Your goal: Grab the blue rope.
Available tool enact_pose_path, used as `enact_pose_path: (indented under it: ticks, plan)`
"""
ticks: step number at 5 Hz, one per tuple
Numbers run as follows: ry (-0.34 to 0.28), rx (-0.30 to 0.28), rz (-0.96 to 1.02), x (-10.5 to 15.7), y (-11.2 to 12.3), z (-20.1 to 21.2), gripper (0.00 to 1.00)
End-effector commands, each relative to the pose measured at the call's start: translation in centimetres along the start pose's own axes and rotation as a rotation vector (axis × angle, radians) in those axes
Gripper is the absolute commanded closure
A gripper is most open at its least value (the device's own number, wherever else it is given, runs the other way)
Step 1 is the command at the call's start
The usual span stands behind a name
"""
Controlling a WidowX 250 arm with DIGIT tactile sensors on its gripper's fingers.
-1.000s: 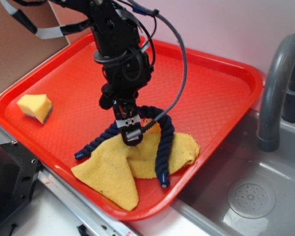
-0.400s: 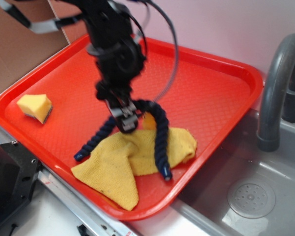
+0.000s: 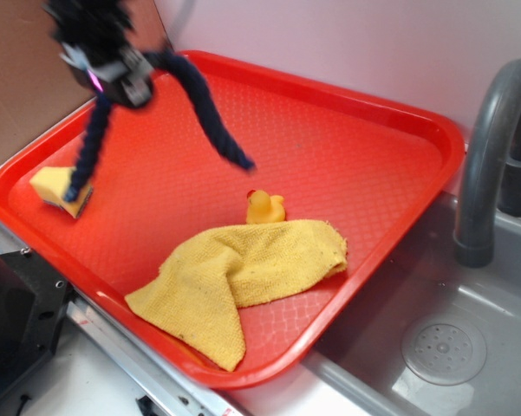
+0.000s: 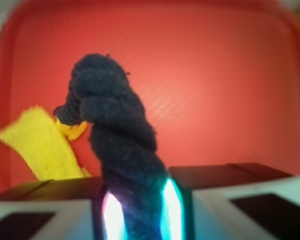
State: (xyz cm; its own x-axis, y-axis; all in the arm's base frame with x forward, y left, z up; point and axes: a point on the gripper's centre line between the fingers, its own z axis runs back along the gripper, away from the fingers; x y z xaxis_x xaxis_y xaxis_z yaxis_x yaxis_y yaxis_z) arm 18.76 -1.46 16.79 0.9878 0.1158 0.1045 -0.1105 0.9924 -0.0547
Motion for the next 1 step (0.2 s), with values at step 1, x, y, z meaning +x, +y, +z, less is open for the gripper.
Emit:
enact_pose_path:
  ticks: [1]
  plan:
    - [-0.066,0.076,0.152,-0.66,0.93,5.30,1.00]
